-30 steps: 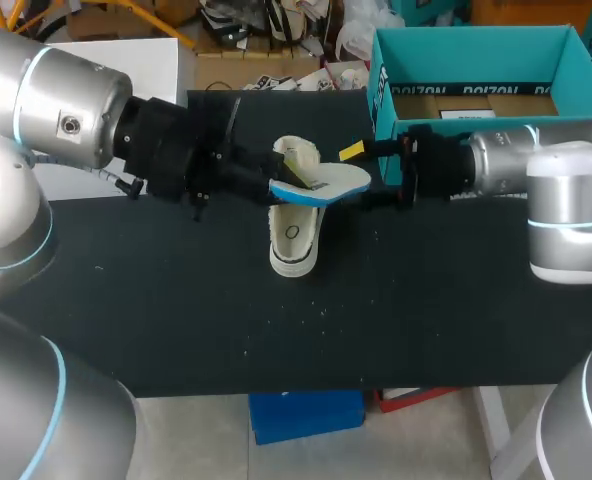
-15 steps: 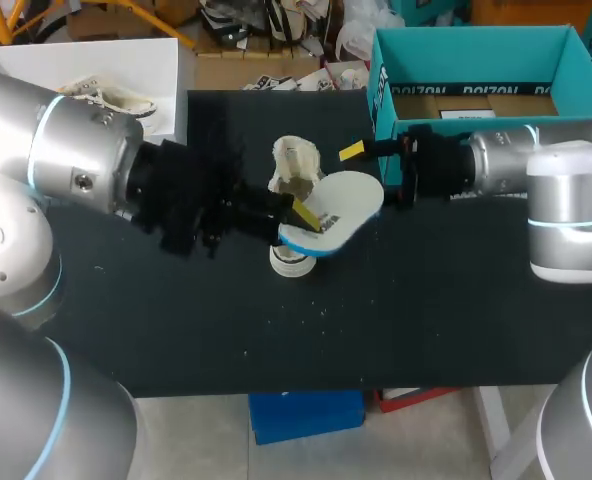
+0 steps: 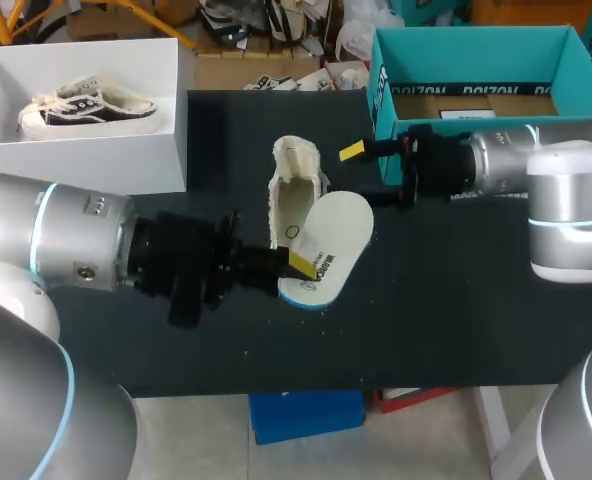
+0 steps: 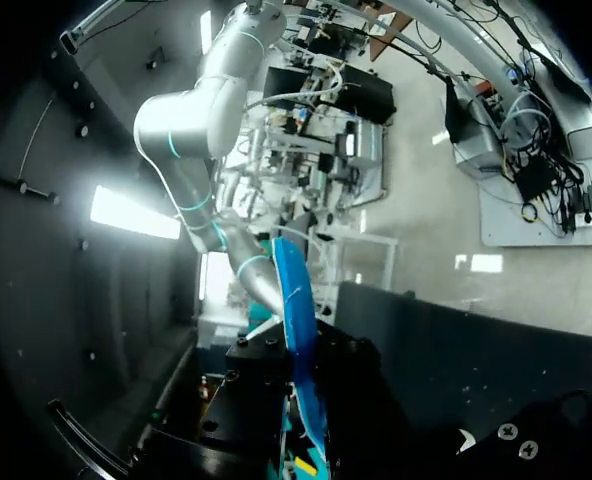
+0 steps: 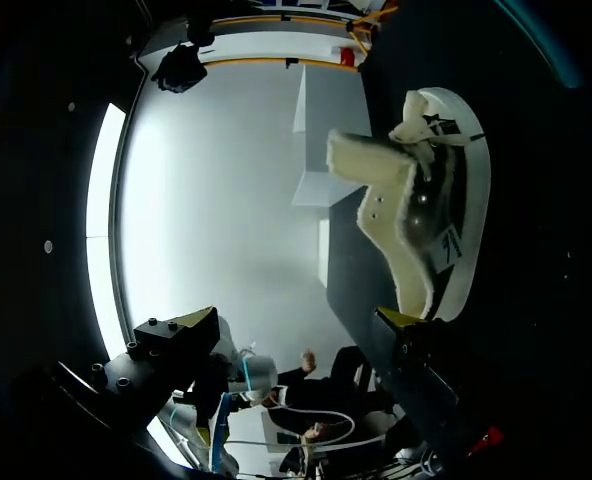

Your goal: Take the shoe out of the shoebox, open the shoe tongue, remove and reinsert the insole, then place the shoe into the shoebox

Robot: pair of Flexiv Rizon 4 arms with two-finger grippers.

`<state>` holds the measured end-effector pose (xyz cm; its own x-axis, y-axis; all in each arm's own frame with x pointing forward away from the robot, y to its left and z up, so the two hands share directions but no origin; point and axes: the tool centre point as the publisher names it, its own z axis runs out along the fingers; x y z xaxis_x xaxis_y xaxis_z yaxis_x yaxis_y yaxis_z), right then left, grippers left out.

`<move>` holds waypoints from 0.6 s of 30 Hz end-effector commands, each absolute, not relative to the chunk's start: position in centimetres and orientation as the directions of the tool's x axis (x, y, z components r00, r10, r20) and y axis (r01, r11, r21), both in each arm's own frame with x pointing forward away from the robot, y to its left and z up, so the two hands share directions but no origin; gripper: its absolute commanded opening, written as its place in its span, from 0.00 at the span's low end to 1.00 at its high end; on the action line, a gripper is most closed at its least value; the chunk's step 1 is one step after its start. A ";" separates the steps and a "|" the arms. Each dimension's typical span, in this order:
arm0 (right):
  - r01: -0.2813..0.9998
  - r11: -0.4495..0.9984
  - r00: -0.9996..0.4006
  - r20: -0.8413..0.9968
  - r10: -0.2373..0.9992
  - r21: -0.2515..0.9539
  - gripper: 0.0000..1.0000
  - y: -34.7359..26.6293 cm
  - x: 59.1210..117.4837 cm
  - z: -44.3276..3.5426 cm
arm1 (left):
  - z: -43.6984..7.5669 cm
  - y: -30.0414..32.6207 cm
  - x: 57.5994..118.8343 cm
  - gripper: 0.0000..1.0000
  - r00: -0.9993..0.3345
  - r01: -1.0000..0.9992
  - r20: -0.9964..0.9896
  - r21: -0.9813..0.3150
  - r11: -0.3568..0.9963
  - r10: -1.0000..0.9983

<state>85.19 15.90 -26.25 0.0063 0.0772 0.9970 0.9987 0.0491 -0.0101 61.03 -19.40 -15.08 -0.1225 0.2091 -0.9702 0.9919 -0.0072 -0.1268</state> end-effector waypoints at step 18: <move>0.999 0.046 0.006 0.997 0.077 -0.010 1.00 16.0 85.2 -26.3 | -22.6 -18.3 59.6 0.00 0.057 0.966 -0.989 0.088 0.244 0.133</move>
